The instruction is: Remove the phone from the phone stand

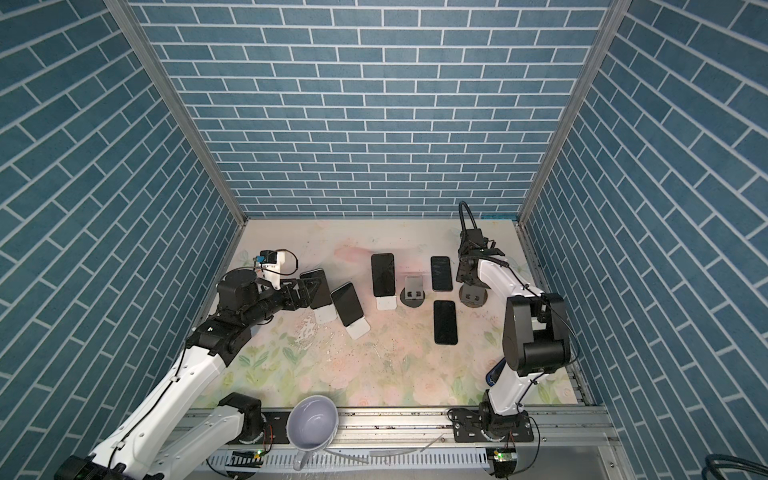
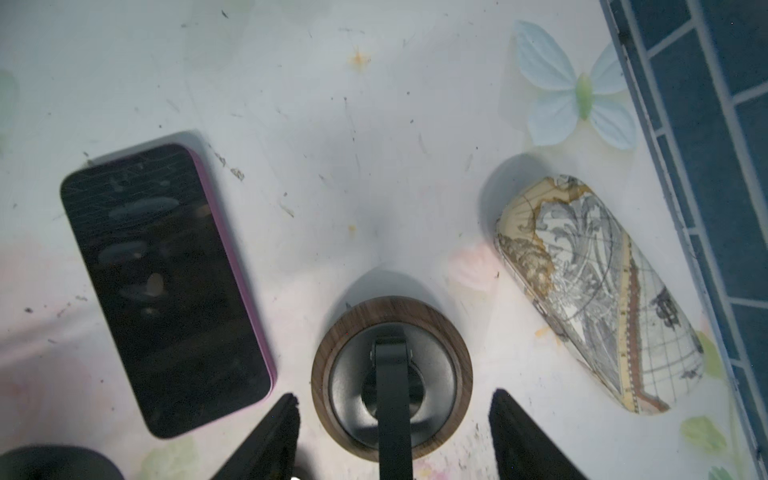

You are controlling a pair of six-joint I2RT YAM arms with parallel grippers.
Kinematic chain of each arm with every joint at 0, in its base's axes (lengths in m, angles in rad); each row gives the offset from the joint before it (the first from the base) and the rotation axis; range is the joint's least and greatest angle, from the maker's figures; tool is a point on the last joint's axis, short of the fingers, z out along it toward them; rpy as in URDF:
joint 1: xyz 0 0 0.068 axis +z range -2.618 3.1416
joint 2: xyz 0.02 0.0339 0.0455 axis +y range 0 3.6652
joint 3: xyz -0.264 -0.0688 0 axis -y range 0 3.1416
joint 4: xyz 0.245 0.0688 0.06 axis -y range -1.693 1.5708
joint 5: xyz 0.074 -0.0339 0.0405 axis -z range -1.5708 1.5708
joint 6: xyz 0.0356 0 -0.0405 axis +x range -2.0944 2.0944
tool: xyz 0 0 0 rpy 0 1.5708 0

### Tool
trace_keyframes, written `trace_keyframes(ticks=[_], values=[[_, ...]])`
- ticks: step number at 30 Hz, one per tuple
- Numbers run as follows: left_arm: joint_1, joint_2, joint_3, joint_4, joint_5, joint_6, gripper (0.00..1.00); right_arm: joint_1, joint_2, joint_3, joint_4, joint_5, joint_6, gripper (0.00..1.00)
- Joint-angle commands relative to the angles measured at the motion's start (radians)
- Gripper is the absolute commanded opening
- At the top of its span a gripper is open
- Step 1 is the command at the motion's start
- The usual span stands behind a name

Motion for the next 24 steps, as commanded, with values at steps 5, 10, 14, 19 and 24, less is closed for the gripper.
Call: trace_keyframes(ticks=[5,10,14,19,24], values=[[-0.003,-0.017,0.027,-0.034,-0.022,0.024,1.0,-0.027,0.059,0.098,0.035,-0.018,-0.052,0.52],[-0.003,-0.017,0.027,-0.033,-0.019,0.026,1.0,-0.036,0.096,0.1,0.048,-0.03,-0.058,0.53],[-0.003,-0.017,0.025,-0.029,-0.019,0.024,1.0,-0.039,0.119,0.1,0.04,-0.04,-0.057,0.55],[-0.003,-0.017,0.027,-0.033,-0.016,0.024,1.0,-0.039,0.121,0.111,0.016,-0.049,-0.052,0.59],[-0.003,-0.026,0.024,-0.033,-0.015,0.02,1.0,-0.039,0.1,0.118,0.01,-0.049,-0.054,0.74]])
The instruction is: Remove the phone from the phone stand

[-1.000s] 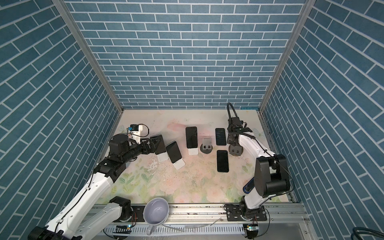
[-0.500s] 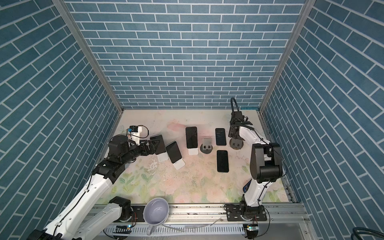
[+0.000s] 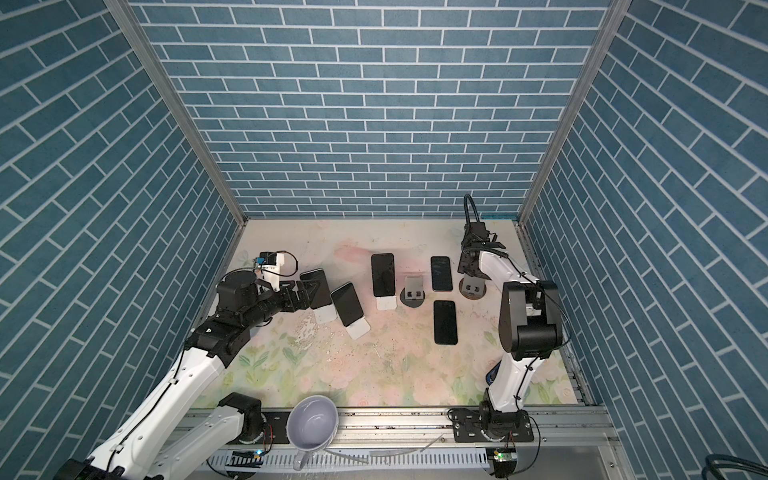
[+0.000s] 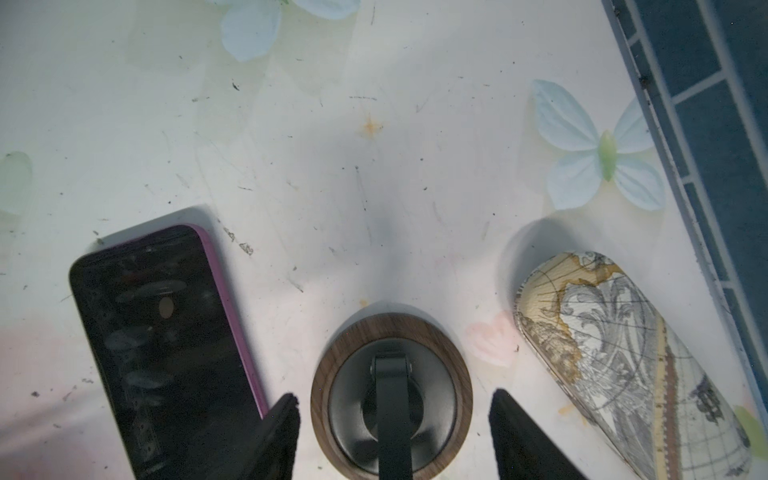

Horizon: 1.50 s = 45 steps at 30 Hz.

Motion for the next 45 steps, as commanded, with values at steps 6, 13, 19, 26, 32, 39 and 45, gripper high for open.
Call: trace_keyframes(ticks=[6,13,19,26,32,39,45], values=[[-0.003,-0.03,0.023,-0.017,-0.008,0.013,1.0,-0.001,-0.037,0.056,-0.047,-0.003,-0.023,0.95],[-0.003,-0.032,0.012,0.016,-0.007,0.0,1.0,0.004,-0.141,0.035,-0.04,-0.014,-0.032,0.99],[-0.003,-0.024,0.008,0.029,-0.009,-0.005,1.0,0.032,-0.22,0.016,-0.056,-0.032,-0.04,0.99],[-0.003,-0.013,0.003,0.054,-0.004,-0.017,1.0,0.126,-0.262,0.009,-0.065,-0.075,-0.034,0.99],[-0.003,-0.016,0.002,0.055,0.003,-0.024,1.0,0.224,-0.265,0.027,-0.066,-0.103,-0.007,0.99],[-0.003,-0.037,0.002,0.038,-0.004,-0.018,1.0,0.313,-0.27,0.048,-0.045,-0.14,0.031,0.99],[-0.003,-0.038,-0.024,0.044,-0.001,-0.022,1.0,0.386,-0.251,0.056,-0.006,-0.168,0.042,0.99]])
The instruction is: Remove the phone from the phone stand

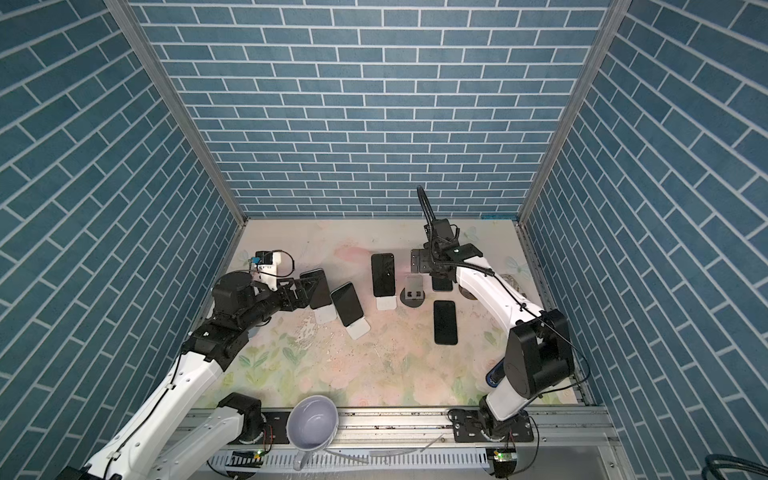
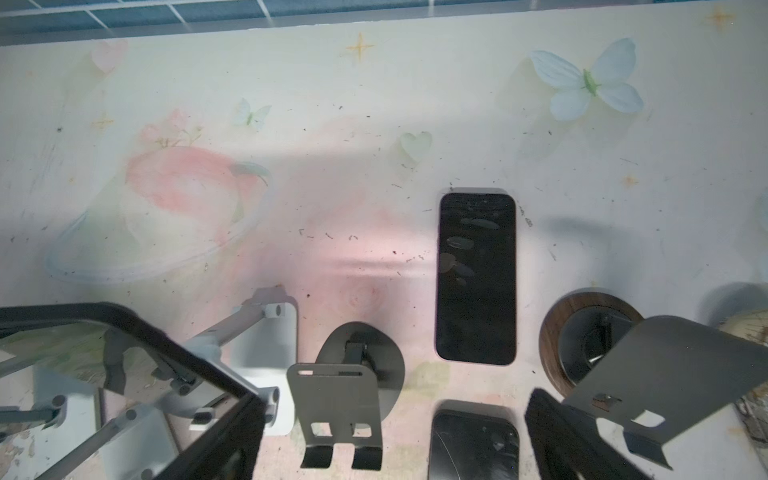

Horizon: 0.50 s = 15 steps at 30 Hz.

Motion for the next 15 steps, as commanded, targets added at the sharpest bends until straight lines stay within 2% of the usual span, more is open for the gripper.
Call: trace_keyframes(ticks=[1,6,15], values=[[-0.003,-0.009,-0.014,0.007,0.0,-0.001,1.0,0.043,-0.008,0.055,0.034,-0.026,0.032,0.99],[-0.003,-0.006,-0.014,0.007,-0.001,0.004,1.0,0.106,0.036,0.077,0.057,-0.031,0.036,0.99],[-0.003,0.002,-0.017,0.006,0.001,0.019,1.0,0.221,0.108,0.112,0.108,0.026,0.046,0.99]])
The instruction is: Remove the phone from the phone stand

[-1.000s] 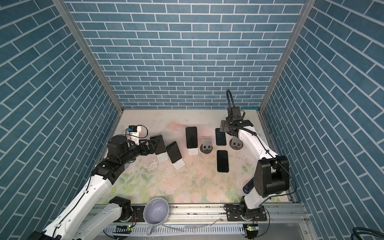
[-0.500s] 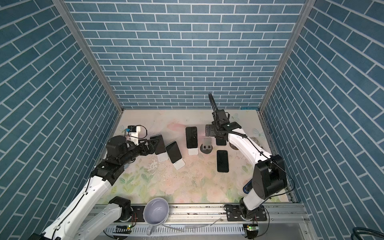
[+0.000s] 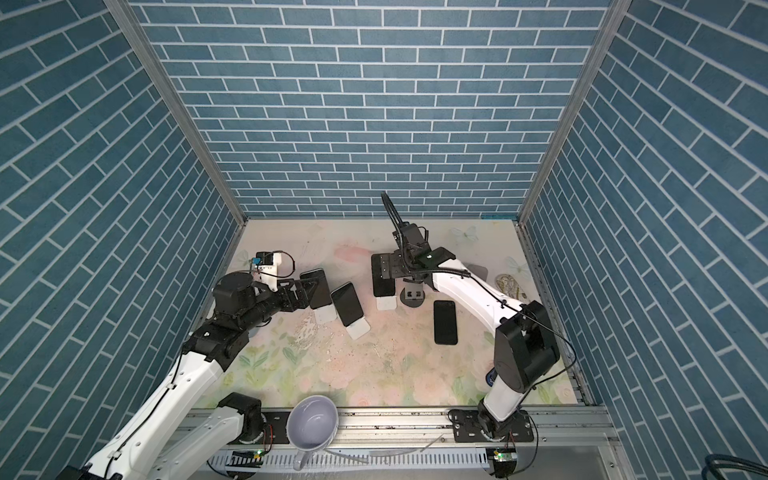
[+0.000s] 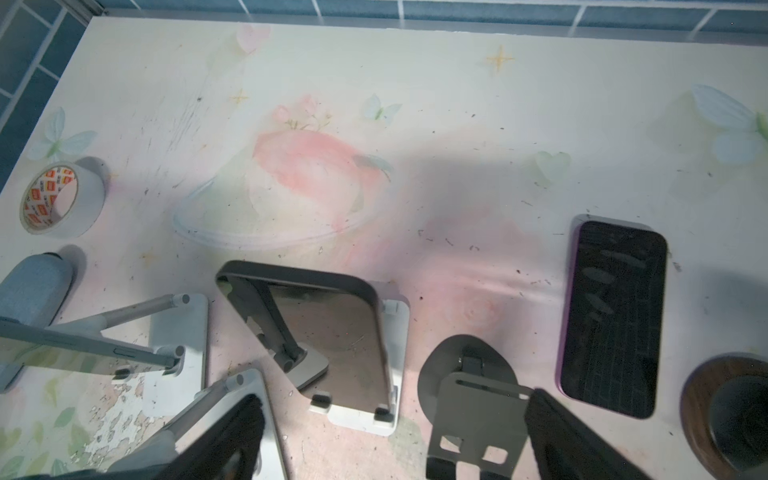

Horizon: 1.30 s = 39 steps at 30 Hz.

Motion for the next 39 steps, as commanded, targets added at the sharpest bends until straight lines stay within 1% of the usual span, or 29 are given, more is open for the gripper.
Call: trace_keyframes(ticks=[1,6,14,23,32,34,39], values=[[-0.003,0.001,-0.011,0.005,0.001,0.018,1.0,0.032,0.031,0.058,0.035,0.035,0.026,0.99],[-0.003,-0.002,-0.013,0.004,-0.001,0.028,1.0,0.062,0.08,0.099,0.031,0.057,0.029,0.99],[-0.003,-0.019,-0.027,0.012,-0.005,0.041,1.0,0.075,0.144,0.145,0.004,0.143,0.049,0.99],[-0.003,-0.021,-0.037,0.03,0.006,0.034,1.0,0.078,0.192,0.161,0.034,0.107,0.067,0.99],[-0.003,-0.022,-0.038,0.033,0.01,0.031,1.0,0.081,0.233,0.173,0.024,0.145,0.138,0.98],[-0.003,-0.021,-0.038,0.034,0.01,0.031,1.0,0.083,0.238,0.173,0.027,0.15,0.151,0.96],[-0.003,-0.023,-0.037,0.031,0.01,0.03,1.0,0.089,0.252,0.18,0.027,0.149,0.164,0.86]])
